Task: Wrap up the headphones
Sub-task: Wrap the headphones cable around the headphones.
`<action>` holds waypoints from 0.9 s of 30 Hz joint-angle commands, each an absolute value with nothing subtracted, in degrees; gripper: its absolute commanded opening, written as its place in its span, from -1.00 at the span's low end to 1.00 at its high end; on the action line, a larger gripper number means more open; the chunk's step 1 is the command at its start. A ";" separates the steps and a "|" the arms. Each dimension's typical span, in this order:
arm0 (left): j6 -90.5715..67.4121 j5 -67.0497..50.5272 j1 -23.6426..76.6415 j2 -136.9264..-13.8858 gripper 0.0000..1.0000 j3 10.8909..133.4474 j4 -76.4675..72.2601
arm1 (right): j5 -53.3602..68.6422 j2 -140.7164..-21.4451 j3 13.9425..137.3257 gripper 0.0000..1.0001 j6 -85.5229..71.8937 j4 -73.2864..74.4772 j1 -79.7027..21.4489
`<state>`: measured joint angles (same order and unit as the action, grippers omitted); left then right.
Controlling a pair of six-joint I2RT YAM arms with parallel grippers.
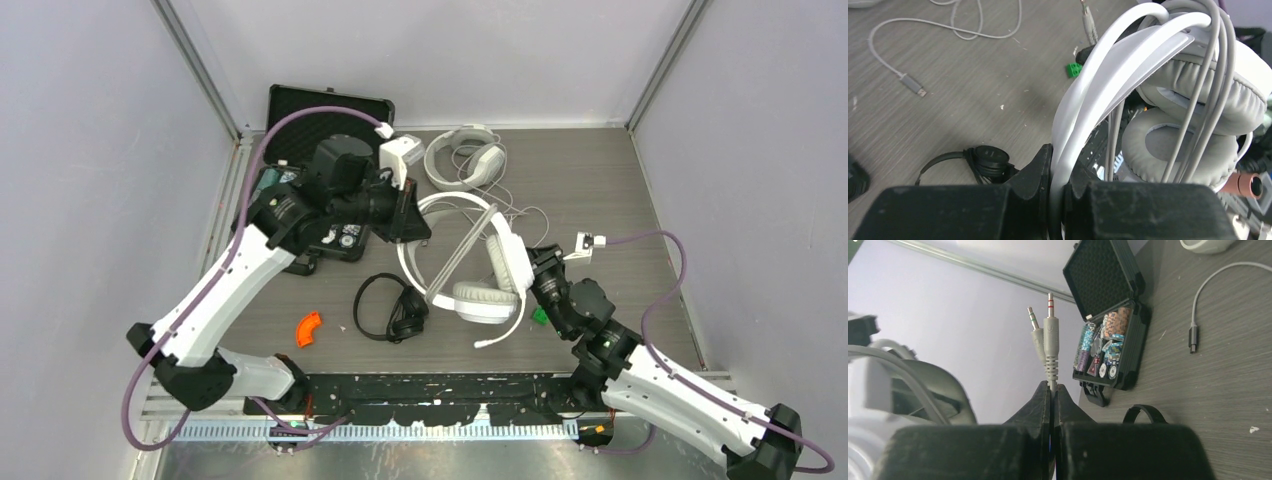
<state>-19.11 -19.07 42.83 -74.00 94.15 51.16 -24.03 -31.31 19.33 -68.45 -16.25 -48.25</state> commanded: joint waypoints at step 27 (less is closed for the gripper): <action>21.16 -43.28 41.40 -103.51 -1.00 109.64 62.74 | -34.89 -14.69 19.71 -1.00 -63.92 5.79 -47.70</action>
<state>14.33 -40.80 41.50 -102.02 105.86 56.10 -29.47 -14.26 17.98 -64.95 8.45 -48.25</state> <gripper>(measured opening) 0.105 0.038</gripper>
